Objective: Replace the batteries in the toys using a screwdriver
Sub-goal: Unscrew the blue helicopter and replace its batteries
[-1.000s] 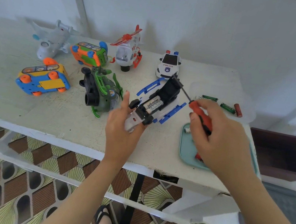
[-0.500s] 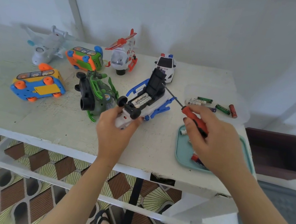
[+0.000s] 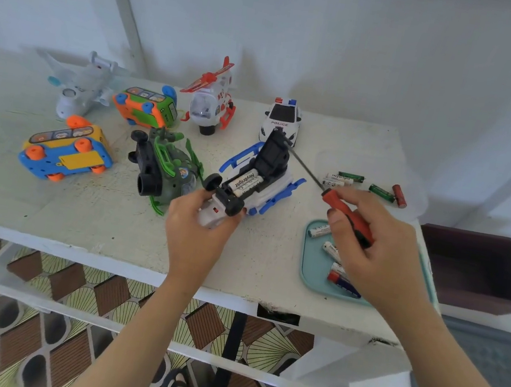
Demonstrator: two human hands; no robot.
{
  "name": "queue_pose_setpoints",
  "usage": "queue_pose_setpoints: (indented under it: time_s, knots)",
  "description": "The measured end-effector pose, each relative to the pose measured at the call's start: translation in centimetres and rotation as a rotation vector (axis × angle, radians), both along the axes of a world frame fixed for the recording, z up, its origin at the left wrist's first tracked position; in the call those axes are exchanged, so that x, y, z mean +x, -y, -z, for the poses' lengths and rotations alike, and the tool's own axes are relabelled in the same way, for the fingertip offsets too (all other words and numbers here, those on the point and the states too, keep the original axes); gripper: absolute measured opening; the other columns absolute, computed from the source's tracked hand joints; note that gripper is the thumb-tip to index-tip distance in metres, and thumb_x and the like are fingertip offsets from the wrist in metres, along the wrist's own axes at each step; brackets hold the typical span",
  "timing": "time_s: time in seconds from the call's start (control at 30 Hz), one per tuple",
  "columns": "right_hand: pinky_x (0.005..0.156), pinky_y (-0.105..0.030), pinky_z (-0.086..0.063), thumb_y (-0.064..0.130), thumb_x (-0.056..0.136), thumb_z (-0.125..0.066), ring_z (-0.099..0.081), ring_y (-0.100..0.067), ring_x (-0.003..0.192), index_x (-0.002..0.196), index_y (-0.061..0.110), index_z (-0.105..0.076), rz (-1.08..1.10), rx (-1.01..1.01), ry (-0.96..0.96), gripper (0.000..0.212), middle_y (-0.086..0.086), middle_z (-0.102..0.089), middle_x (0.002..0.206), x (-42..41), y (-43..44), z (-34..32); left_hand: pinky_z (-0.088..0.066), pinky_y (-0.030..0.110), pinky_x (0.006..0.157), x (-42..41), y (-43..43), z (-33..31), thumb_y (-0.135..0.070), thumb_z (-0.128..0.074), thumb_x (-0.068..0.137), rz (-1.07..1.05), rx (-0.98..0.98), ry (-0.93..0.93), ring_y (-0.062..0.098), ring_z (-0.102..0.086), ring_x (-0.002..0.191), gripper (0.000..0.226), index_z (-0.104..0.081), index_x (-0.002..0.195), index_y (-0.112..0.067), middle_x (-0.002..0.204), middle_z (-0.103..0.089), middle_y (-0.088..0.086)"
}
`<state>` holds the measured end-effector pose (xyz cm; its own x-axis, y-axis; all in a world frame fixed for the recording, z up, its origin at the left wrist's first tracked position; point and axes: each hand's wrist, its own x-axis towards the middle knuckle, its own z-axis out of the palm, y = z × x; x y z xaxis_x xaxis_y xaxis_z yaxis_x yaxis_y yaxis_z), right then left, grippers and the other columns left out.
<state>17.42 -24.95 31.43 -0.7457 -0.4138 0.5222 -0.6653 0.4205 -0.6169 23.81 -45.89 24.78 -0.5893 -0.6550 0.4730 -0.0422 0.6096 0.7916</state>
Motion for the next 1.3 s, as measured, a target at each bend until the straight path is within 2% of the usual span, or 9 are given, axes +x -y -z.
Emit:
queue_pose_setpoints:
  time_s: [0.1, 0.17, 0.27, 0.37, 0.43, 0.57, 0.87, 1.03, 1.3]
  knots:
    - [0.048, -0.020, -0.037, 0.041, 0.093, -0.043, -0.050, -0.013, 0.052, 0.114, 0.020, -0.062, 0.020, 0.075, 0.032, 0.035, 0.003, -0.057, 0.058, -0.2, 0.0, -0.1, -0.031, 0.005, 0.075, -0.1, 0.3, 0.2, -0.032, -0.081, 0.073, 0.037, -0.047, -0.007, 0.019, -0.052, 0.090, 0.029, -0.070, 0.095, -0.016, 0.083, -0.057, -0.021]
    - [0.050, -0.022, -0.038, 0.034, 0.097, -0.048, -0.046, -0.007, 0.048, 0.117, 0.020, -0.062, 0.053, 0.132, 0.065, 0.028, 0.005, -0.058, 0.061, -0.5, 0.0, 0.0, -0.035, 0.013, 0.076, 0.0, 0.5, 0.4, -0.043, -0.074, 0.074, 0.074, -0.102, -0.002, 0.019, -0.054, 0.089, 0.034, -0.072, 0.092, -0.014, 0.083, -0.062, -0.014]
    - [0.049, -0.021, -0.033, 0.029, 0.096, -0.051, -0.044, -0.005, 0.047, 0.115, 0.021, -0.063, 0.077, 0.136, 0.090, 0.024, 0.009, -0.051, 0.055, -0.7, -0.2, 0.0, -0.031, 0.004, 0.082, 0.1, 0.4, 0.0, -0.047, -0.065, 0.073, 0.072, -0.187, -0.015, 0.006, -0.044, 0.093, 0.043, -0.073, 0.094, -0.011, 0.089, -0.060, -0.012]
    - [0.046, -0.015, -0.032, 0.026, 0.095, -0.052, -0.048, -0.004, 0.048, 0.106, 0.019, -0.063, 0.074, 0.078, 0.113, 0.017, 0.011, -0.042, 0.047, -0.7, -0.4, 0.2, -0.027, 0.002, 0.086, 0.0, 0.6, -0.6, -0.049, -0.065, 0.075, 0.067, -0.256, -0.011, 0.010, -0.046, 0.095, 0.045, -0.073, 0.093, -0.008, 0.091, -0.061, -0.009]
    - [0.049, -0.011, -0.036, 0.023, 0.097, -0.053, -0.049, 0.001, 0.051, 0.102, 0.015, -0.063, 0.056, 0.020, 0.121, 0.014, 0.013, -0.044, 0.049, -0.9, -0.5, 0.4, -0.028, 0.004, 0.087, -0.3, 0.7, -1.2, -0.047, -0.067, 0.076, 0.065, -0.289, -0.045, 0.016, -0.050, 0.093, 0.044, -0.073, 0.093, -0.007, 0.090, -0.061, -0.008]
    - [0.061, -0.005, -0.036, 0.022, 0.095, -0.047, -0.051, 0.005, 0.068, 0.102, 0.012, -0.067, 0.100, -0.076, 0.020, 0.023, 0.019, -0.054, 0.074, -1.8, -0.8, 0.8, -0.028, 0.007, 0.091, -1.3, 0.7, -2.7, -0.036, -0.071, 0.077, 0.096, -0.385, -0.143, 0.017, -0.049, 0.094, 0.040, -0.074, 0.099, -0.003, 0.095, -0.058, -0.008]
    - [0.054, -0.009, -0.038, 0.014, 0.096, -0.052, -0.052, 0.003, 0.060, 0.100, 0.024, -0.063, 0.105, -0.076, 0.137, 0.015, 0.018, -0.055, 0.069, -3.1, -2.8, 1.0, -0.030, 0.013, 0.090, -5.6, 0.4, -4.0, -0.023, -0.073, 0.076, 0.186, -0.483, -0.135, 0.020, -0.049, 0.096, 0.035, -0.073, 0.103, 0.000, 0.095, -0.070, 0.006]
    - [0.059, -0.005, -0.039, 0.017, 0.092, -0.059, -0.055, 0.012, 0.065, 0.097, 0.029, -0.061, 0.094, 0.012, 0.125, 0.013, 0.025, -0.054, 0.067, -3.8, -3.5, 0.2, -0.027, 0.011, 0.098, -8.5, -0.2, -4.2, -0.020, -0.069, 0.079, 0.224, -0.578, -0.194, 0.020, -0.050, 0.097, 0.033, -0.072, 0.106, -0.001, 0.098, -0.071, 0.008]
    - [0.059, -0.003, -0.037, 0.018, 0.094, -0.057, -0.054, 0.014, 0.068, 0.093, 0.031, -0.057, 0.088, 0.068, 0.156, 0.013, 0.026, -0.055, 0.060, -5.2, -3.9, -0.4, -0.031, 0.022, 0.098, -12.4, -1.5, -3.8, -0.022, -0.068, 0.079, 0.257, -0.624, -0.248, 0.021, -0.053, 0.100, 0.034, -0.073, 0.108, -0.005, 0.103, -0.072, 0.006]
